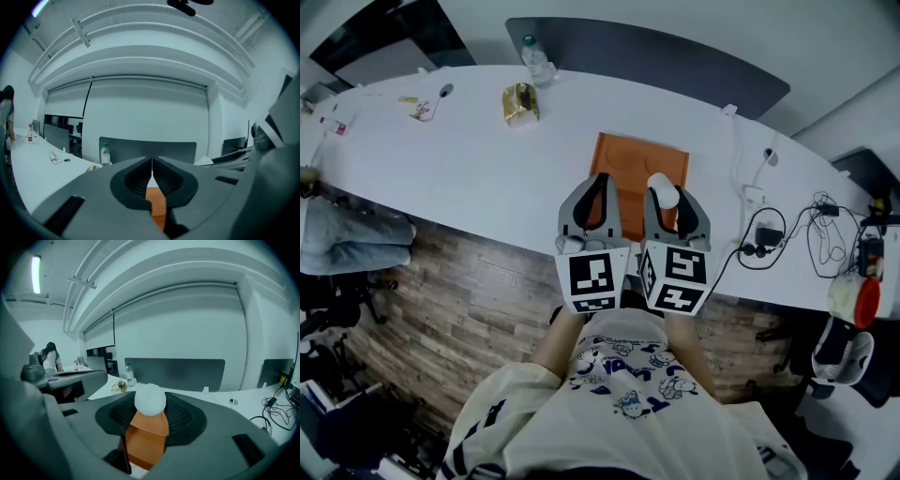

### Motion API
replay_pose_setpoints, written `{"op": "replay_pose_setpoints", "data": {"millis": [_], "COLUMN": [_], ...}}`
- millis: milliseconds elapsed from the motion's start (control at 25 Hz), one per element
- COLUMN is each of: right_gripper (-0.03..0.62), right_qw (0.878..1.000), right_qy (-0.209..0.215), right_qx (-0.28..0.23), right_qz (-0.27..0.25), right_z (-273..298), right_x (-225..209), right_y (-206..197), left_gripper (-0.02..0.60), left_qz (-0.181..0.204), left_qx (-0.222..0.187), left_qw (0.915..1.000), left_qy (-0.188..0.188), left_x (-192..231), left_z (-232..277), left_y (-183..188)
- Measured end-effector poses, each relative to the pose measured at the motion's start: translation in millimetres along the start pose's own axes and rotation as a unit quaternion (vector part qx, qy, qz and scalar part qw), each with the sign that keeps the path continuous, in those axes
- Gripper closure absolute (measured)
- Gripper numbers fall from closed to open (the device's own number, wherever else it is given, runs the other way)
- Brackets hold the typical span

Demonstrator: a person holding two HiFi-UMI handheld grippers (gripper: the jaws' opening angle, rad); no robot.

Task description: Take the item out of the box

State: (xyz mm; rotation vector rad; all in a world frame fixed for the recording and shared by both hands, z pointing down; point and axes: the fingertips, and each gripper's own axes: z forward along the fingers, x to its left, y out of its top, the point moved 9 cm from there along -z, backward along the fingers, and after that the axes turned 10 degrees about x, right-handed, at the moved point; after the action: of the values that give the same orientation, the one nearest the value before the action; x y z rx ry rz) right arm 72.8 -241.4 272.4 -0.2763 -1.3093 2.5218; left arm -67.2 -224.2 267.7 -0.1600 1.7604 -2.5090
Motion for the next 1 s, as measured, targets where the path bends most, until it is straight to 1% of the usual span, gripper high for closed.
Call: {"op": "replay_pose_setpoints", "data": {"millis": [560,1000], "right_gripper": [0.401,0.401], "right_qw": [1.000,1.000], "right_qy": [0.003,0.004], "right_qx": [-0.003,-0.004], "right_qz": [-0.001,-0.002], "right_z": [-0.4,-1.6], "right_x": [0.9,4.4], "right_y": [2.7,2.7], "left_gripper": [0.560,0.560], "left_qz": [-0.001,0.001], "left_qx": [-0.001,-0.001], "left_qw": [1.0000,1.0000], "left_qy": [0.003,-0.004], "left_x": [2.4,1.1], "left_z": [-0.2,-2.0], "left_y": [3.3,2.5]}}
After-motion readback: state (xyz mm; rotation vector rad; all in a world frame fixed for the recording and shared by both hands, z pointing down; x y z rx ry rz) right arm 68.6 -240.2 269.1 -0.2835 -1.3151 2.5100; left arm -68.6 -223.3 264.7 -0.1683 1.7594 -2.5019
